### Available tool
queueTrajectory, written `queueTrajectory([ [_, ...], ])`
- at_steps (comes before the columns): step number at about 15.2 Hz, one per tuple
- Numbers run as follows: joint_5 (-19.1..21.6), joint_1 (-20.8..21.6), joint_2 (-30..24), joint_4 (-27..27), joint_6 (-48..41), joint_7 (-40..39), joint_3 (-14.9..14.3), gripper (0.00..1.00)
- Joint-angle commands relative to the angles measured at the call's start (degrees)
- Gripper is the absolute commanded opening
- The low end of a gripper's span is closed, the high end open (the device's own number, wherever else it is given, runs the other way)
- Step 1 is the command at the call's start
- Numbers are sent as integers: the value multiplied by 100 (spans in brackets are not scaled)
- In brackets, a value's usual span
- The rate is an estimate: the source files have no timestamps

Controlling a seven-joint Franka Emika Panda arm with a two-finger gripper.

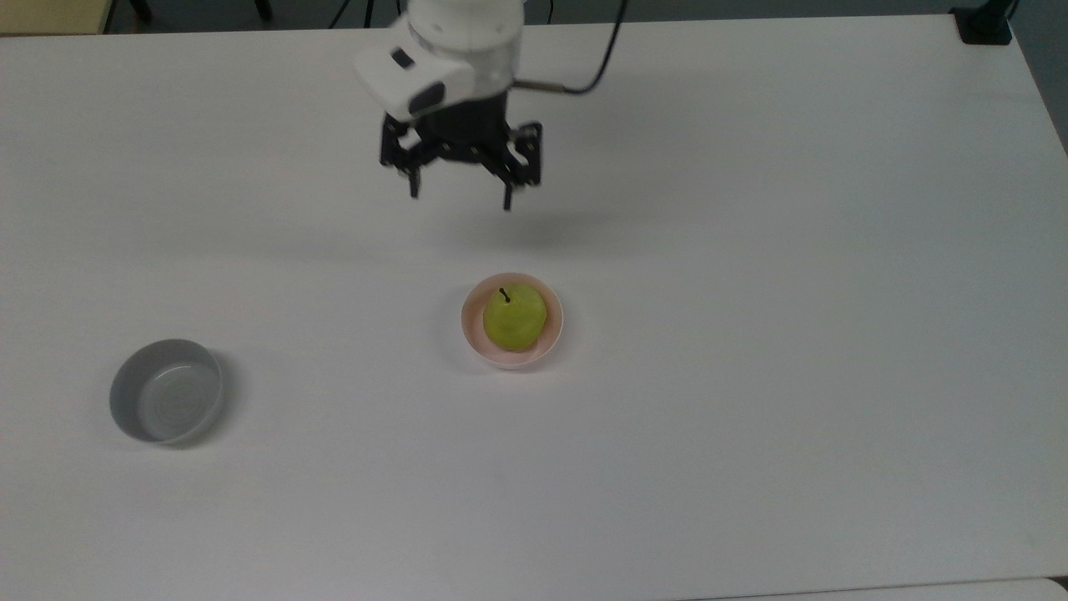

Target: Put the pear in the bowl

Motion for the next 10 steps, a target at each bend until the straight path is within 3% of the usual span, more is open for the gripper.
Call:
queueTrajectory([
  [1, 131, -337, -773, -132, -1027, -670, -21, 100],
  [4, 131, -469, -977, -123, -1583, -705, -39, 100],
  [10, 140, -523, -995, 149, -1821, -635, -21, 100],
])
